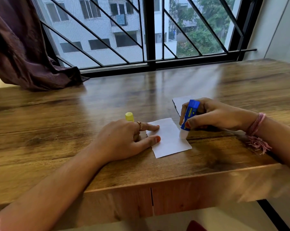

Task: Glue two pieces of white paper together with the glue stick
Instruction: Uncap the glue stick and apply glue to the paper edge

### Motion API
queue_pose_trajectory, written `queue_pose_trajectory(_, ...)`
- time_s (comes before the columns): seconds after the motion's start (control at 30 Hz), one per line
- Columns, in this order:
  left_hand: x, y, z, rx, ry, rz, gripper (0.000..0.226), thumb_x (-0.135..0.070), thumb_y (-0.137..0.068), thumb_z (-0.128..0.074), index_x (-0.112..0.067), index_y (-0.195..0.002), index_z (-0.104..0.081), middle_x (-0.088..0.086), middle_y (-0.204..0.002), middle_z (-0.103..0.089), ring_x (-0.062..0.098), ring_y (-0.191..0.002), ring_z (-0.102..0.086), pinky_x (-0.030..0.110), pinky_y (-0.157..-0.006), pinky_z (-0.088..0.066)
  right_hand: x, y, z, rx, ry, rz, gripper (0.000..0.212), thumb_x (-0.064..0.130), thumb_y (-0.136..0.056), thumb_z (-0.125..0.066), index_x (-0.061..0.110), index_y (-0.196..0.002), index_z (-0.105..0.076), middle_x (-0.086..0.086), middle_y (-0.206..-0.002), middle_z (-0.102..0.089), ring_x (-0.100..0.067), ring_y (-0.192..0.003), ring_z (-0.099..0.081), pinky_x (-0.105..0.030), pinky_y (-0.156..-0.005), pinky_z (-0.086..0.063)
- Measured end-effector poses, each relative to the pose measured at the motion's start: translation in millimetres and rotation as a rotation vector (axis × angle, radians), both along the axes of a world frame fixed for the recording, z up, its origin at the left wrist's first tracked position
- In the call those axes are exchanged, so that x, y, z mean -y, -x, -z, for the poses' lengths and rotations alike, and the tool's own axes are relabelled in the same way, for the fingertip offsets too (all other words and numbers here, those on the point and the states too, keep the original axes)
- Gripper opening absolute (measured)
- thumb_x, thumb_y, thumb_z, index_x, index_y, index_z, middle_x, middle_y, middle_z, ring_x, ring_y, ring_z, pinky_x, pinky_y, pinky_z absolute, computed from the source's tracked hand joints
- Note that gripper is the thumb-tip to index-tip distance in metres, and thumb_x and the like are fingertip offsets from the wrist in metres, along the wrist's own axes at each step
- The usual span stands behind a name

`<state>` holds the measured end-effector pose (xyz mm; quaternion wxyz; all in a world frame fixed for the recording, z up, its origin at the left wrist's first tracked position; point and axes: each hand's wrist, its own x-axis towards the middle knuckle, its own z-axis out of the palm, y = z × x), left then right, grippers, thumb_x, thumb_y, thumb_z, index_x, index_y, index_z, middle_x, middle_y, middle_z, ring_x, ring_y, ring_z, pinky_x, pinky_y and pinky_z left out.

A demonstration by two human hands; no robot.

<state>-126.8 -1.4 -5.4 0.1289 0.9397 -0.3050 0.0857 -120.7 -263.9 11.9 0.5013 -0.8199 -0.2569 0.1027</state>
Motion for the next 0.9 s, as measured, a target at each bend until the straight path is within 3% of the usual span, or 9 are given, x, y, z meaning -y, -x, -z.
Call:
queue_pose_trajectory(0.23,-0.3,0.7,-0.8,-0.002,0.009,0.005,0.066,-0.082,-0.068,-0.024,-0.054,-0.118,-0.056,-0.028,-0.053,-0.050,-0.007,-0.056,-0.050,0.023,-0.048,-0.025,1.2,1.2,-0.5,-0.032,0.028,-0.065,0.004,0.022,-0.074,-0.066,0.020,-0.077,-0.068,-0.017,-0.076,-0.059,-0.027,-0.070,-0.054,-0.035,-0.066,-0.042)
queue_pose_trajectory(0.4,-0.3,0.8,-0.1,0.001,0.000,0.004,0.054,-0.076,-0.076,-0.034,-0.053,-0.119,-0.056,-0.030,-0.053,-0.051,-0.008,-0.056,-0.049,0.023,-0.048,-0.024,1.5,-0.8,0.2,-0.015,-0.004,-0.058,0.006,0.016,-0.077,-0.062,0.019,-0.077,-0.067,-0.020,-0.077,-0.057,-0.029,-0.070,-0.051,-0.040,-0.067,-0.040)
queue_pose_trajectory(0.57,-0.9,1.2,-0.9,0.006,0.027,0.024,0.069,-0.083,-0.067,-0.021,-0.053,-0.119,-0.056,-0.027,-0.052,-0.051,-0.007,-0.055,-0.050,0.021,-0.048,-0.024,1.7,3.9,-3.2,-0.049,0.032,-0.151,0.006,0.018,-0.077,-0.065,0.023,-0.077,-0.068,-0.001,-0.072,-0.064,-0.015,-0.067,-0.059,-0.021,-0.063,-0.047)
queue_pose_trajectory(0.7,-1.2,0.1,-0.3,0.012,0.015,0.027,0.065,-0.082,-0.070,-0.023,-0.054,-0.119,-0.055,-0.032,-0.054,-0.051,-0.009,-0.057,-0.051,0.020,-0.048,-0.023,3.2,0.6,-0.4,-0.004,0.024,-0.076,0.005,0.015,-0.078,-0.062,0.017,-0.080,-0.066,-0.017,-0.076,-0.060,-0.027,-0.070,-0.054,-0.032,-0.065,-0.045)
queue_pose_trajectory(0.9,-1.9,0.0,0.9,0.006,0.029,0.028,0.061,-0.082,-0.073,-0.027,-0.054,-0.118,-0.055,-0.026,-0.052,-0.051,-0.007,-0.055,-0.050,0.022,-0.048,-0.024,1.2,4.6,-2.1,-0.024,0.037,-0.139,0.007,0.024,-0.072,-0.067,0.018,-0.077,-0.066,-0.019,-0.074,-0.056,-0.028,-0.067,-0.050,-0.034,-0.062,-0.039)
